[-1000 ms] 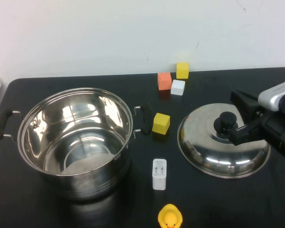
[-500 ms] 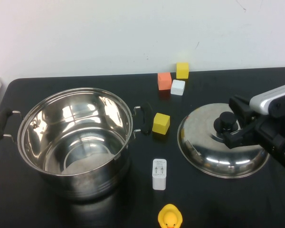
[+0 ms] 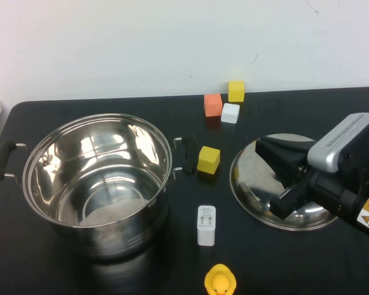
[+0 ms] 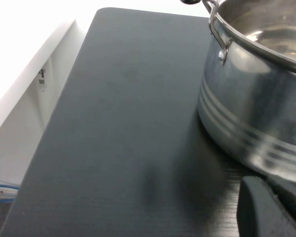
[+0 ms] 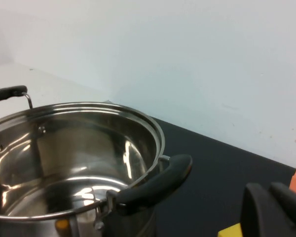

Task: Cover the pot
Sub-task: Pick up the pot lid

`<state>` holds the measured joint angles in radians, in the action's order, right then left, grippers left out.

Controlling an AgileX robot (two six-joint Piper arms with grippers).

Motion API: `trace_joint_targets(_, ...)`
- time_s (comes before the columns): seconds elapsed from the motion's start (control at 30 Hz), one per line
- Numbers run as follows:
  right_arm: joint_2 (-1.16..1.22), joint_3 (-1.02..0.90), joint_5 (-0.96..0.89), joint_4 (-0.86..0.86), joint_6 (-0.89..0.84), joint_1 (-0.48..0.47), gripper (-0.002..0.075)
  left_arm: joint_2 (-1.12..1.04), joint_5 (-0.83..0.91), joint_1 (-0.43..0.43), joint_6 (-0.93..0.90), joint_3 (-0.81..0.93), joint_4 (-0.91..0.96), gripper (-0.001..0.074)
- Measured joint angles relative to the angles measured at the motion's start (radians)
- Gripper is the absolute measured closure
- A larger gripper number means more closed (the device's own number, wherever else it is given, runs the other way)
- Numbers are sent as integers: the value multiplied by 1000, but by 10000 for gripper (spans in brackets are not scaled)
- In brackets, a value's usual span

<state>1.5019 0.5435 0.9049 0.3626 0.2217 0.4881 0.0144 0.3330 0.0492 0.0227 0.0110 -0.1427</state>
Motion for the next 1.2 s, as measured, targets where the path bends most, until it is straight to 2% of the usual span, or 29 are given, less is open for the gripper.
trace_joint_targets(0.23, 0, 0, -14, -9, 0, 0, 715, 0, 0, 0, 0, 0, 0, 736)
trace_joint_targets(0.47, 0, 0, -59, -126, 3, 0, 713, 0, 0, 0, 0, 0, 0, 736)
trace_joint_targets(0.57, 0, 0, -83, -169, 0, 0, 679, 0, 0, 0, 0, 0, 0, 736)
trace_joint_targets(0.63, 0, 0, -93, -190, -19, 0, 637, 0, 0, 0, 0, 0, 0, 736)
trace_joint_targets(0.73, 0, 0, -95, -218, -62, 0, 529, 0, 0, 0, 0, 0, 0, 736)
trace_joint_targets(0.9, 23, 0, -80, -321, -125, 0, 232, 0, 0, 0, 0, 0, 0, 736)
trace_joint_targets(0.97, 49, 0, -52, -353, -132, 0, 153, 0, 0, 0, 0, 0, 0, 736)
trace_joint_targets(1.07, 96, 0, 0, -376, -171, 0, 97, 0, 0, 0, 0, 0, 0, 736)
trace_joint_targets(1.2, 172, 0, 69, -386, -366, 0, 78, 0, 0, 0, 0, 0, 0, 736)
